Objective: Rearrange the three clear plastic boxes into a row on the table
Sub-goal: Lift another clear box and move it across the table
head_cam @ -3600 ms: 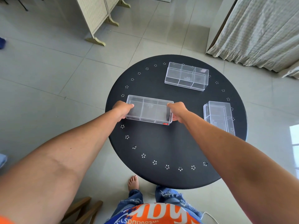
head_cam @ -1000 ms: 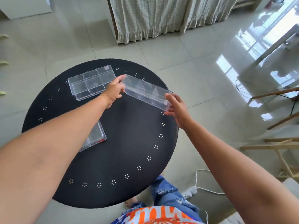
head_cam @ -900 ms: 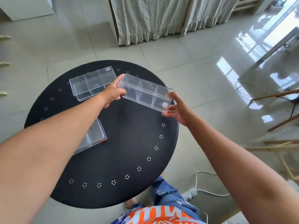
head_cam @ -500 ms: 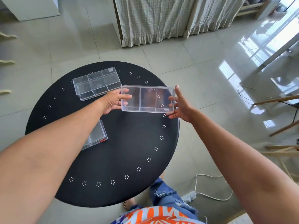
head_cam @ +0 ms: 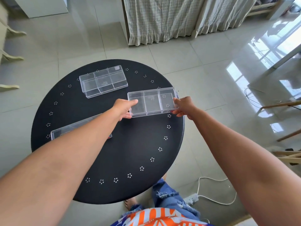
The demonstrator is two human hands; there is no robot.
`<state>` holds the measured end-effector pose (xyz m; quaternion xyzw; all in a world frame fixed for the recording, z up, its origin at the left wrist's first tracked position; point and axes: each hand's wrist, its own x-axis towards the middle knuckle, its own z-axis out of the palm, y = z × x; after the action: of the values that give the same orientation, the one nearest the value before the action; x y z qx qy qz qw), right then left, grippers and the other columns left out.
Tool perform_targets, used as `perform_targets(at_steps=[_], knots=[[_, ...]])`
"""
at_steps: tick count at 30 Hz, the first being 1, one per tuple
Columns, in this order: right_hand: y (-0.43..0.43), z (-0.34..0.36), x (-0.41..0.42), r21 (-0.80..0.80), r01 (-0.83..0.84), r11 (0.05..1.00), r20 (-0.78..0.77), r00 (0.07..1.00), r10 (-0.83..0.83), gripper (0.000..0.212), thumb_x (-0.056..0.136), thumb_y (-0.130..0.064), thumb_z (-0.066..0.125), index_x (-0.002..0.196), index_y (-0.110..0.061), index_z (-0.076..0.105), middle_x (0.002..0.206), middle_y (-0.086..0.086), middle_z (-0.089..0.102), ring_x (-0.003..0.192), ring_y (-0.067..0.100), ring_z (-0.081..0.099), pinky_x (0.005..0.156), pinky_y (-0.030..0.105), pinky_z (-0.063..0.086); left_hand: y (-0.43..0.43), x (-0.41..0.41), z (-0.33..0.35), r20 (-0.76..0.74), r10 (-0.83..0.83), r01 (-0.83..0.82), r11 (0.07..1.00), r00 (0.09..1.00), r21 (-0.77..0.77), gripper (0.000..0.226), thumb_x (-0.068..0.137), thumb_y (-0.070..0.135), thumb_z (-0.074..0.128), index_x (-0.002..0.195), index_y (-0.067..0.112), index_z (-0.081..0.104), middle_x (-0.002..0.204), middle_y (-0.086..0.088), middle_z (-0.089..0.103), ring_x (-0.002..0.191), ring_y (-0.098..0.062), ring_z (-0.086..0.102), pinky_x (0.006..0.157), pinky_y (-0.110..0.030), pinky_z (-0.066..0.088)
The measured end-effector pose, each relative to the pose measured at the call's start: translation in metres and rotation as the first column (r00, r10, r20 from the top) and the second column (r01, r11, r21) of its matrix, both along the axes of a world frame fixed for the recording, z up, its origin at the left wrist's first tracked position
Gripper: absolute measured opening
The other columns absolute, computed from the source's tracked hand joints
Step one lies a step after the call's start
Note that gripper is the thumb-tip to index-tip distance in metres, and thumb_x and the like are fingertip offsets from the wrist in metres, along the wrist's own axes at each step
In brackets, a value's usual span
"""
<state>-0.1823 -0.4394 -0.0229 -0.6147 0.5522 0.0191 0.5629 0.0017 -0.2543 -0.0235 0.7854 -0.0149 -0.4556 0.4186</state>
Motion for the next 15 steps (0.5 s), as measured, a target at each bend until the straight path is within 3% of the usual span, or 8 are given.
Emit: perform_targets(at_steps=[4, 7, 9, 11, 13, 15], knots=[[-0.004, -0.011, 0.001, -0.013, -0.001, 1.0, -0.063, 0.998, 0.0, 0.036, 0.098, -0.029, 0.055, 0.113, 0.003, 0.061, 0.067, 0.014, 0.069, 0.037, 0.016, 0.062, 0.037, 0.022, 0.05, 0.0, -0.008, -0.004, 0.005, 0.016, -0.016, 0.999, 1.0, 0.049, 0.072, 0.085, 0.033, 0.072, 0.142, 0.002, 0.041, 0.144, -0.023, 0.045, 0.103, -0.041, 0.062, 0.094, -0.047, 0.054], [-0.005, -0.02, 0.001, -0.022, -0.044, 0.999, -0.076, 0.996, 0.042, 0.031, 0.099, -0.025, 0.052, 0.113, 0.0, 0.062, 0.076, 0.015, 0.073, 0.038, 0.014, 0.064, 0.036, 0.022, 0.05, 0.002, -0.013, -0.006, 0.033, 0.011, -0.014, 0.997, 0.999, 0.073, 0.07, 0.086, 0.032, 0.071, 0.141, 0.001, 0.041, 0.139, -0.022, 0.049, 0.09, -0.035, 0.062, 0.093, -0.046, 0.055], [-0.005, -0.026, 0.001, -0.017, -0.055, 0.998, -0.077, 0.996, 0.054, 0.027, 0.099, -0.023, 0.05, 0.112, -0.003, 0.063, 0.084, 0.014, 0.076, 0.049, 0.018, 0.071, 0.039, 0.023, 0.052, 0.002, -0.015, -0.007, 0.058, 0.01, -0.016, 0.995, 0.998, 0.096, 0.067, 0.086, 0.031, 0.07, 0.139, 0.001, 0.043, 0.135, -0.021, 0.052, 0.082, -0.032, 0.061, 0.093, -0.045, 0.054], [-0.005, -0.031, 0.002, 0.004, -0.018, 1.0, -0.057, 0.998, 0.018, 0.026, 0.098, -0.02, 0.051, 0.108, -0.002, 0.065, 0.081, 0.015, 0.075, 0.072, 0.031, 0.077, 0.059, 0.035, 0.062, 0.003, -0.017, -0.007, 0.076, 0.009, -0.018, 0.993, 0.997, 0.118, 0.063, 0.085, 0.031, 0.07, 0.134, 0.0, 0.046, 0.131, -0.02, 0.054, 0.079, -0.031, 0.061, 0.093, -0.045, 0.055], [-0.002, -0.032, 0.002, 0.003, 0.001, 1.0, -0.047, 0.999, -0.001, 0.02, 0.098, -0.016, 0.052, 0.097, -0.002, 0.066, 0.071, 0.013, 0.071, 0.077, 0.036, 0.075, 0.076, 0.045, 0.062, 0.003, -0.019, -0.006, 0.096, 0.004, -0.017, 0.991, 0.995, 0.131, 0.059, 0.085, 0.03, 0.07, 0.131, 0.0, 0.049, 0.124, -0.019, 0.057, 0.081, -0.032, 0.062, 0.091, -0.044, 0.056], [0.006, -0.025, -0.002, -0.027, -0.015, 1.0, -0.025, 1.0, 0.015, 0.015, 0.099, -0.017, 0.052, 0.091, -0.009, 0.063, 0.071, 0.008, 0.069, 0.066, 0.026, 0.069, 0.065, 0.035, 0.06, 0.002, -0.021, -0.005, 0.112, 0.002, -0.017, 0.991, 0.994, 0.132, 0.055, 0.085, 0.027, 0.07, 0.13, 0.001, 0.051, 0.116, -0.015, 0.057, 0.088, -0.032, 0.063, 0.087, -0.042, 0.057]])
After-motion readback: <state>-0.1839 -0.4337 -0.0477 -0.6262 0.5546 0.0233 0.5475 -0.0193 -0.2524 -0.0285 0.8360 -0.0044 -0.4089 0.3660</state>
